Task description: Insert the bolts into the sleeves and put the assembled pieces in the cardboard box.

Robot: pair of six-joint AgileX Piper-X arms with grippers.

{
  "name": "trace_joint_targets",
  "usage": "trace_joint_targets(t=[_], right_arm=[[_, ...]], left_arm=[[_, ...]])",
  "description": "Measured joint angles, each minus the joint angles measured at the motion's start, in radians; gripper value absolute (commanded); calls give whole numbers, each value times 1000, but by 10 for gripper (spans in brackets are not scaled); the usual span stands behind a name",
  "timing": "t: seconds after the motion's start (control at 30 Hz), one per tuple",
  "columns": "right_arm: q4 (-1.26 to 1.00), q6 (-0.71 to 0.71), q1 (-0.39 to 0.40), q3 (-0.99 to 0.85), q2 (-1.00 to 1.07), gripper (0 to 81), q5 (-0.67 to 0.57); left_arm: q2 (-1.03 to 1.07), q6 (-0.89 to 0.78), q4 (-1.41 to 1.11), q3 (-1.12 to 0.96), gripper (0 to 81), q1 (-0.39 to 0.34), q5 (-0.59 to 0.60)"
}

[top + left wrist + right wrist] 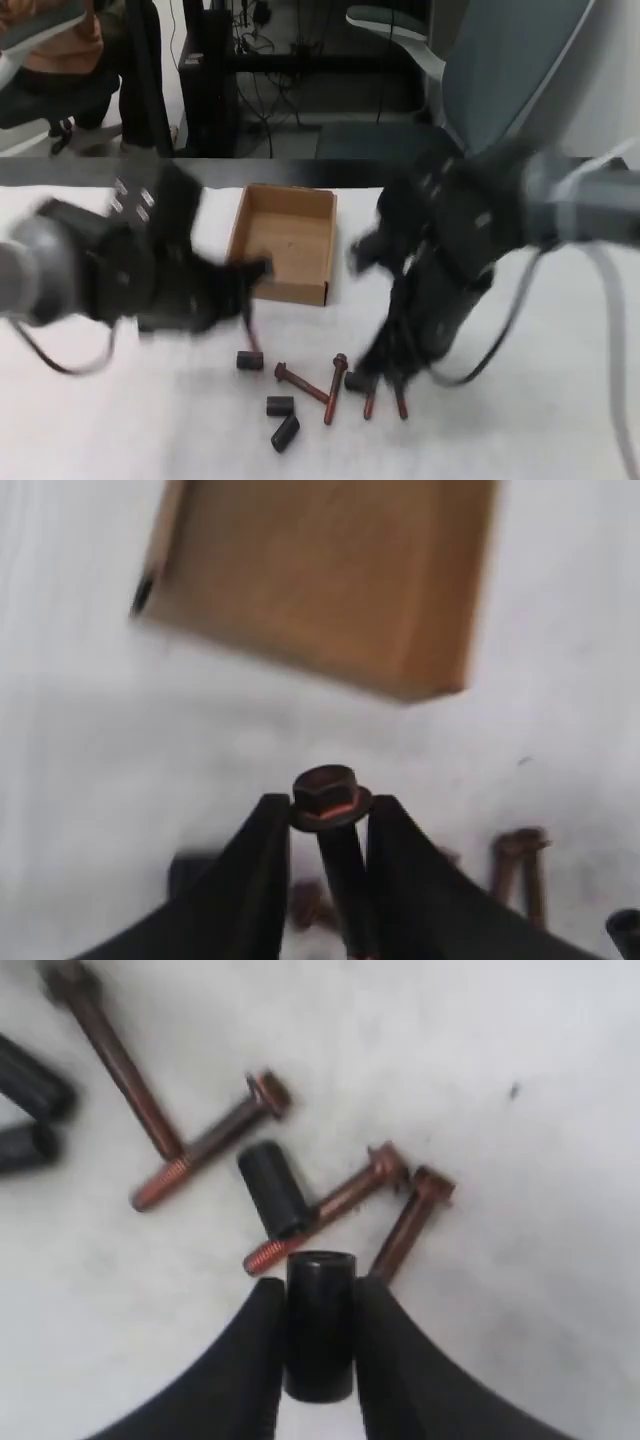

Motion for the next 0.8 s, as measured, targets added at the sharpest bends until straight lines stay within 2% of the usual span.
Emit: trace_joint_targets(t=[0.17,0.27,0.37,0.53,0.67,0.8], right_arm=[[-279,-30,15,90,-269,6,-50],[-505,-63,42,202,-414,6,-95],[-674,-65,81,320,-531,6,-118],[-905,-35,142,481,-598,6,-133],[-1032,-44,190,517,-595,6,-152],[-1094,-44,214,517,-595,6,-164]], left_arm=[[-245,242,-140,-3,18,-52,16],[-350,266,-201,-4,18,-104,22],[-422,280,-249,-4,18,-175,-37],[-469,337,-298,-4,18,-286,-130],[-466,348,-298,-2,18,-358,-176],[-466,360,-298,-2,18,-389,-226]])
